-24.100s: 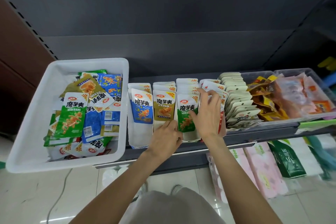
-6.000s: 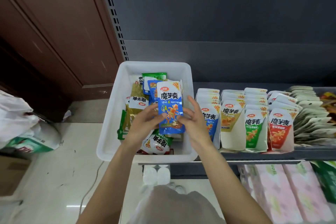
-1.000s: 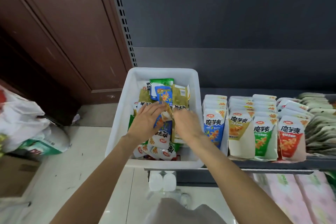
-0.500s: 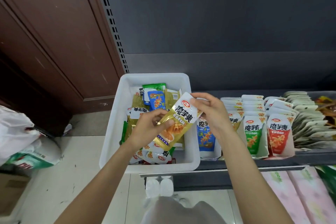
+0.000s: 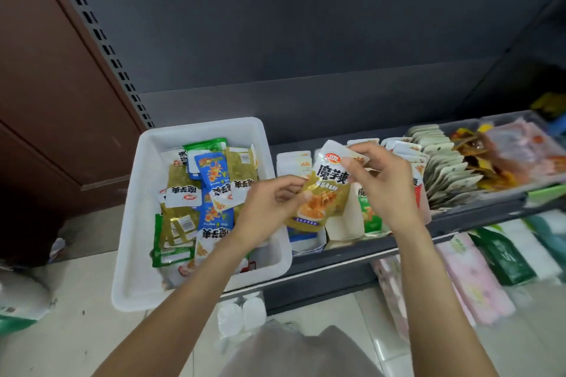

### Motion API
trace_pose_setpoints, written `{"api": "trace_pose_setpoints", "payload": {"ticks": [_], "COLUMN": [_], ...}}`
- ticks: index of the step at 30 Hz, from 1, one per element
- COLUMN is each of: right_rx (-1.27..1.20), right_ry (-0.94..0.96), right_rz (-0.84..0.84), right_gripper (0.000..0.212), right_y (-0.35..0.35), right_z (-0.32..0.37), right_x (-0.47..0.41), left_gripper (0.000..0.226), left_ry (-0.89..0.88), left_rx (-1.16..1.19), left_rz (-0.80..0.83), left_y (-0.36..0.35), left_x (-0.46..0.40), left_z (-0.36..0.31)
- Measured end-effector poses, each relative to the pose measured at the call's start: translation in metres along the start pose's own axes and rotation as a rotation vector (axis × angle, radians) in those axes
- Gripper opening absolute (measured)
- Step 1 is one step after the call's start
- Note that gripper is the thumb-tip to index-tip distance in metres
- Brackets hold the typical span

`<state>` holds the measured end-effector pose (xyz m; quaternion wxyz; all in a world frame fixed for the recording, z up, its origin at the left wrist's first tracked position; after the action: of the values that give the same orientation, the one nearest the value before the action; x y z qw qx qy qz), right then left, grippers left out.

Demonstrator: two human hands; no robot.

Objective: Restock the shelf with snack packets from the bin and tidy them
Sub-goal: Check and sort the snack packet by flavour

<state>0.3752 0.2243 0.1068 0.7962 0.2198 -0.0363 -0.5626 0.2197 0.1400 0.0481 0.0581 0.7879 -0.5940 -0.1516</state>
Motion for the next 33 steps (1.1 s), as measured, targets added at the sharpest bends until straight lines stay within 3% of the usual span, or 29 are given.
{"api": "trace_pose_setpoints", "payload": {"ticks": [5, 10, 14, 20, 24, 26, 28, 30, 33], "right_rx": [0.261, 0.463, 0.513, 0.508, 0.413, 0.344, 0.284, 0.223, 0.227], "right_ry": [0.073, 0.108, 0.116, 0.090, 0.035, 0.023, 0.044, 0.058, 0.113], "right_rz": [-0.059, 0.065, 0.186, 0.172, 0.015, -0.113, -0.173, -0.106, 0.128], "right_gripper": [0.007, 0.010, 0.015, 0.025, 0.035, 0.032, 0.026, 0.022, 0.018], "right_y": [0.041, 0.023, 0.001, -0.018, -0.002, 0.012, 0.015, -0.001, -0.052], "right_z": [-0.018, -0.043, -0.066, -0.086, -0.081, -0.068, -0.051, -0.035, -0.019], "right_x": [-0.002, -0.007, -0.013, -0.019, -0.011, 0.000, 0.013, 0.024, 0.032], "left_gripper": [0.018, 0.016, 0.016, 0.016, 0.018, 0.018, 0.022, 0.028, 0.026], "left_ry": [-0.115, -0.198, -0.228, -0.281, -0.328, -0.394, -0.569, -0.672, -0.578], "left_rx": [-0.342, -0.670, -0.663, -0.748, -0.802, -0.780, -0.704, -0.655, -0.741], "left_rz": [0.070, 0.101, 0.030, 0.008, -0.033, -0.147, -0.311, -0.418, -0.427], "left_y": [-0.050, -0.068, -0.062, -0.057, -0.048, -0.031, -0.007, 0.018, 0.054], "left_x": [-0.027, -0.037, -0.036, -0.045, -0.051, -0.044, -0.023, 0.003, 0.026], "left_z": [-0.002, 0.007, 0.007, 0.011, 0.003, -0.012, -0.031, -0.038, -0.022]}}
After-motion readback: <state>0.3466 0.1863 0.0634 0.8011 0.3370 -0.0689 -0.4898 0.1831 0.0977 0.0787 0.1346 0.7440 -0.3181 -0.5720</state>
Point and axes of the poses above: each hand's wrist, its own x-axis away from the middle knuckle, its own y-axis out of the back of the hand, z = x × y, the point moved 9 cm from there along -x, towards the middle knuckle, and after that the axes turned 5 degrees about -y, right-handed, at the moved point
